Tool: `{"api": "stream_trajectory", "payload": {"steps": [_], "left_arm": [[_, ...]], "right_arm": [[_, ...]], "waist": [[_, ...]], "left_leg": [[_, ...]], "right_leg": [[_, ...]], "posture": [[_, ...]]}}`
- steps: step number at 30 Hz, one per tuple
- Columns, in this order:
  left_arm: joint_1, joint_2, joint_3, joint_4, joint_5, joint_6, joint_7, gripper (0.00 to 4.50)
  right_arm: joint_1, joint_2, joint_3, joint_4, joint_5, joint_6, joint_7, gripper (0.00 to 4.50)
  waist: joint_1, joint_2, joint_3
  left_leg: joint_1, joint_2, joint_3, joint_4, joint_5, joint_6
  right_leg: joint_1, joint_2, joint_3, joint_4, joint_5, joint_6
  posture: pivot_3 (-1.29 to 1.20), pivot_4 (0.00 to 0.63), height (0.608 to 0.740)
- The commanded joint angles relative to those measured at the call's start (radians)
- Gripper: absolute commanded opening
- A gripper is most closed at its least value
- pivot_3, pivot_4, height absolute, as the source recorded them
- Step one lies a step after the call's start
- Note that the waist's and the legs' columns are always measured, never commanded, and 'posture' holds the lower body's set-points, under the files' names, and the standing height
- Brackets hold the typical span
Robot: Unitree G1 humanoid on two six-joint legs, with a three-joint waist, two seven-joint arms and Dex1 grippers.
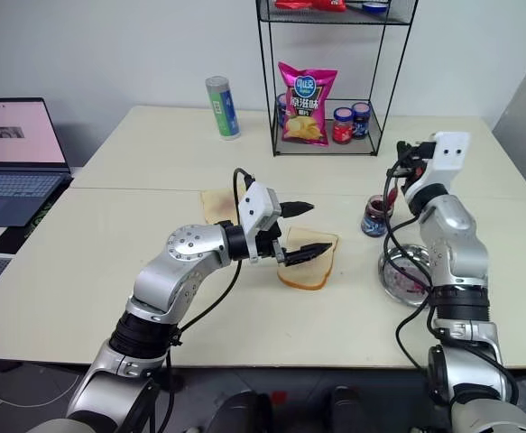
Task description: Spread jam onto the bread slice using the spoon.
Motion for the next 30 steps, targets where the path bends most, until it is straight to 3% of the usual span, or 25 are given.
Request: {"api": "stream_trajectory", "payload": {"steps": [1, 9, 30], "left_arm": [[-0.02, -0.004, 0.0, -0.041, -0.005, -0.003, 0.001, 4.5], [-0.017, -0.005, -0.001, -0.058, -0.009, 0.011, 0.007, 4.5], [-0.015, -0.001, 0.0, -0.061, -0.006, 0.009, 0.0, 4.5]], "right_arm": [[-0.027, 0.01, -0.011, 0.023, -0.029, -0.064, 0.017, 0.05], [-0.031, 0.039, 0.003, 0.12, -0.094, -0.149, 0.027, 0.05], [-0.083, 0.122, -0.195, 0.124, 0.101, 0.02, -0.073, 0.05]], "waist": [[0.0, 0.0, 0.0], [-0.001, 0.0, 0.0], [-0.003, 0.0, 0.0]], "left_leg": [[0.0, 0.0, 0.0, 0.0, 0.0, 0.0], [0.0, 0.0, 0.001, 0.0, 0.0, 0.0], [0.001, 0.0, 0.001, 0.0, 0.0, 0.0]], "right_leg": [[0.0, 0.0, 0.0, 0.0, 0.001, -0.002], [0.0, 0.0, 0.0, 0.0, 0.002, -0.004], [0.0, 0.0, 0.001, 0.001, 0.002, -0.004]], "posture": [[0.0, 0.15, 0.74], [0.0, 0.15, 0.74], [0.0, 0.15, 0.74]]}}
